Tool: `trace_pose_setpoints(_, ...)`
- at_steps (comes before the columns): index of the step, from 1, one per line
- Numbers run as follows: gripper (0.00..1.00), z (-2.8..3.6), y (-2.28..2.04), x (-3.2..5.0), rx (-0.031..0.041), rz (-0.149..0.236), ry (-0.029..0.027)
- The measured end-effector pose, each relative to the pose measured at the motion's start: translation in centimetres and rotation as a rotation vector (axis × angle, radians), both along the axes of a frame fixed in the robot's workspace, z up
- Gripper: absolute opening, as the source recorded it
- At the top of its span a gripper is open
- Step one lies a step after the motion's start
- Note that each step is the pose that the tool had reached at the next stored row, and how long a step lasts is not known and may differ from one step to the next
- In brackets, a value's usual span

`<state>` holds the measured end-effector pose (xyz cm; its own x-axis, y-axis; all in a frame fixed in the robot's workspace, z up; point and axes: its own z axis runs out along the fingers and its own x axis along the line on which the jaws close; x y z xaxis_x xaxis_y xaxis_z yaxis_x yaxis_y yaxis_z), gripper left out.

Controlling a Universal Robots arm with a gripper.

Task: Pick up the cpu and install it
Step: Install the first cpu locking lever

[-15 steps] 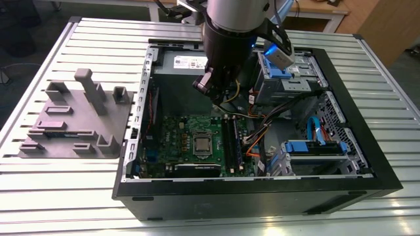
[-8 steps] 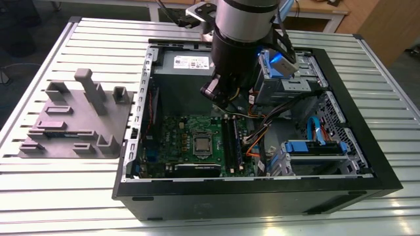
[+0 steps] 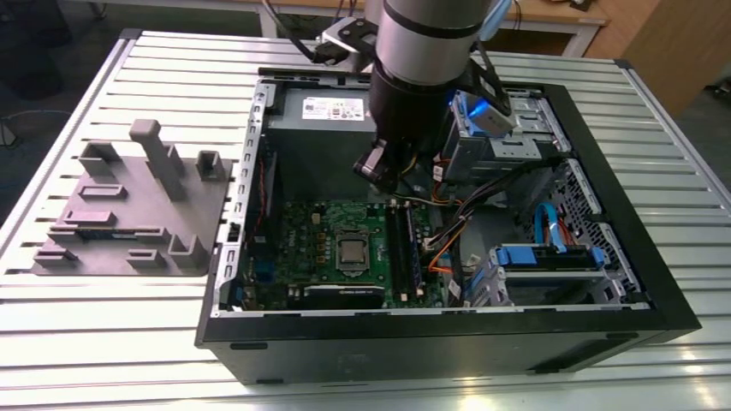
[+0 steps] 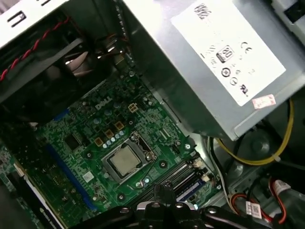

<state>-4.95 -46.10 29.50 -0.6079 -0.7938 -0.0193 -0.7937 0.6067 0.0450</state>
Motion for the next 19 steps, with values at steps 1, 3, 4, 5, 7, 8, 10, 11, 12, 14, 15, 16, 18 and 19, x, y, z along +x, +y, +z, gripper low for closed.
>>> trace_pose_setpoints(1,0.10,-0.15,0.00,0.00,0.0000,0.017,0.0001)
trace_pose_setpoints(3,0.10,-0.49,0.00,0.00,0.0000,0.054,0.0001)
trace_pose_setpoints(4,0.10,-0.65,0.00,0.00,0.0000,0.071,0.0000)
trace_pose_setpoints(5,0.10,-0.81,0.00,0.00,0.0000,0.087,0.0000)
trace_pose_setpoints(7,0.10,-1.10,-0.01,0.00,0.0000,0.114,-0.0001)
trace_pose_setpoints(8,0.10,-1.24,-0.01,0.00,-0.0001,0.123,-0.0002)
trace_pose_setpoints(10,0.10,-1.42,-0.02,-0.01,-0.0001,0.130,-0.0003)
trace_pose_setpoints(11,0.10,-1.41,-0.02,-0.01,-0.0002,0.130,-0.0002)
trace_pose_setpoints(12,0.10,-1.42,-0.02,-0.01,-0.0001,0.130,-0.0003)
trace_pose_setpoints(14,0.10,-1.44,-0.02,0.00,-0.0001,0.130,-0.0003)
trace_pose_setpoints(15,0.10,-1.52,-0.02,0.00,0.0002,0.134,-0.0006)
trace_pose_setpoints(16,0.10,-1.60,-0.01,-0.01,0.0002,0.145,-0.0005)
trace_pose_setpoints(18,0.10,-1.82,-0.02,-0.01,0.0000,0.178,-0.0004)
trace_pose_setpoints(19,0.10,-1.95,-0.02,-0.01,0.0001,0.196,-0.0004)
